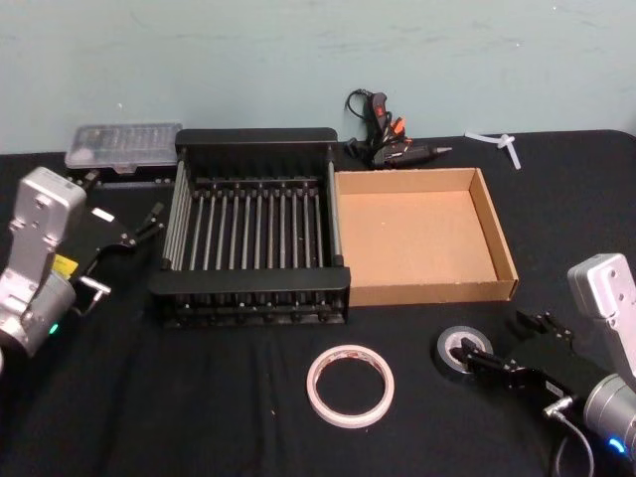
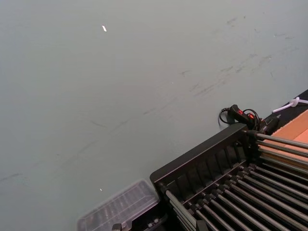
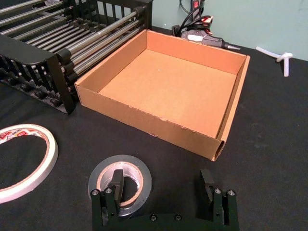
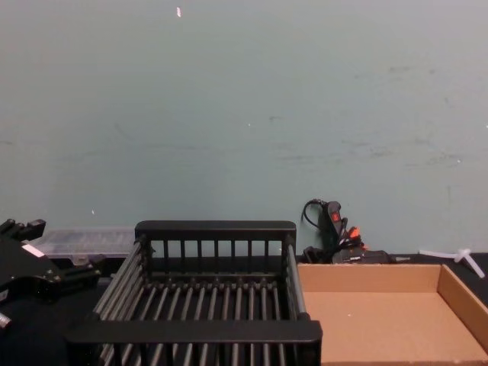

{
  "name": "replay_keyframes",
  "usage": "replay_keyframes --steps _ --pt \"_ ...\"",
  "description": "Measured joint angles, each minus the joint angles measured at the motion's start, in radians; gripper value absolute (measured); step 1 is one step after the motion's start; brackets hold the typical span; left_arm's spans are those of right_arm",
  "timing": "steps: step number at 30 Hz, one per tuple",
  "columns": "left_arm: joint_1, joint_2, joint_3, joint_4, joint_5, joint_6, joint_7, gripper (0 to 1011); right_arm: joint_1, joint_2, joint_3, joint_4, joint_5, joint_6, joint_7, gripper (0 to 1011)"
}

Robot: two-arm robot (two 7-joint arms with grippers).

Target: Pick up the white tape and place it into the black box , Pick up the silver tape and place it into the brown box.

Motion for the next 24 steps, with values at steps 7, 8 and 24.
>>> replay_keyframes --steps 7,8,24 --pt "0.0 0.0 0.0 0.0 0.0 0.0 0.0 1001 0.0 -0.015 0.008 0.004 -0.016 0.011 0.007 1002" --pt "0.0 0.0 0.0 0.0 0.0 0.0 0.0 1001 0.0 -0.016 0.009 0.004 -0.017 0.011 0.008 1002" --pt "0.0 0.0 0.0 0.0 0.0 0.0 0.0 1001 -0.001 -0.021 0.011 0.006 -0.027 0.012 0.011 958"
